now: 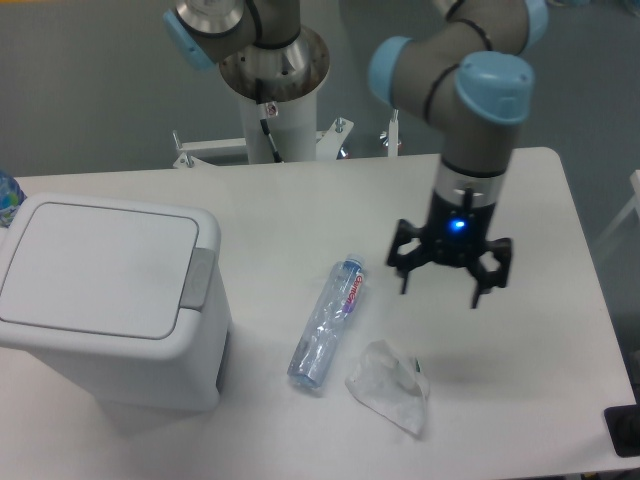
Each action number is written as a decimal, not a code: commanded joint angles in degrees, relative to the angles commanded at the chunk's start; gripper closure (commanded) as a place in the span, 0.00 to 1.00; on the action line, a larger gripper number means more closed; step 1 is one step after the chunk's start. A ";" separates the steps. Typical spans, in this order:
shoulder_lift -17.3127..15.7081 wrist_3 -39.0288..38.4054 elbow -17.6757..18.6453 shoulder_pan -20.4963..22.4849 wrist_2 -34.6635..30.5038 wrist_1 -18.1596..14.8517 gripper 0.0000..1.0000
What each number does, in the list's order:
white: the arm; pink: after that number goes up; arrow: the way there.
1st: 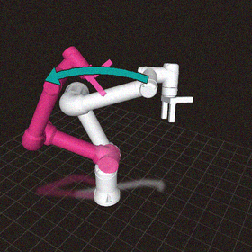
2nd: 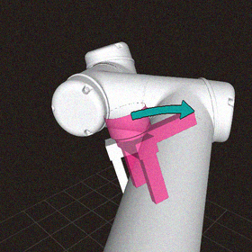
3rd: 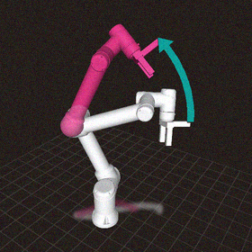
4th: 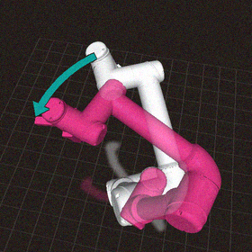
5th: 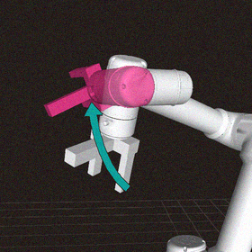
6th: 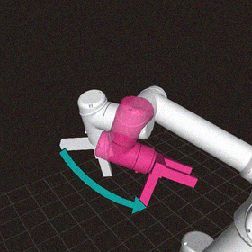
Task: Open the trash can
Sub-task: 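Move the gripper over to the trash can lid's raised edge, then push the lid edge with the gripper finger to flip it open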
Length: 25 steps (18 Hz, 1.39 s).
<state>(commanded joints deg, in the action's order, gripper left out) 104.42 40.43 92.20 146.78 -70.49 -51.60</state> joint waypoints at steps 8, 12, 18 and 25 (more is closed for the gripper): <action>-2.81 -11.59 -3.43 -3.70 8.95 0.62 0.00; -4.66 -14.50 -2.47 -5.98 13.61 0.62 0.00; -6.60 -17.32 1.23 -8.18 13.54 0.71 0.00; -5.63 -17.49 2.02 -9.15 13.54 0.80 0.00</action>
<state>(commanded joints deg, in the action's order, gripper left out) 98.79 22.94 94.22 137.64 -56.95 -50.80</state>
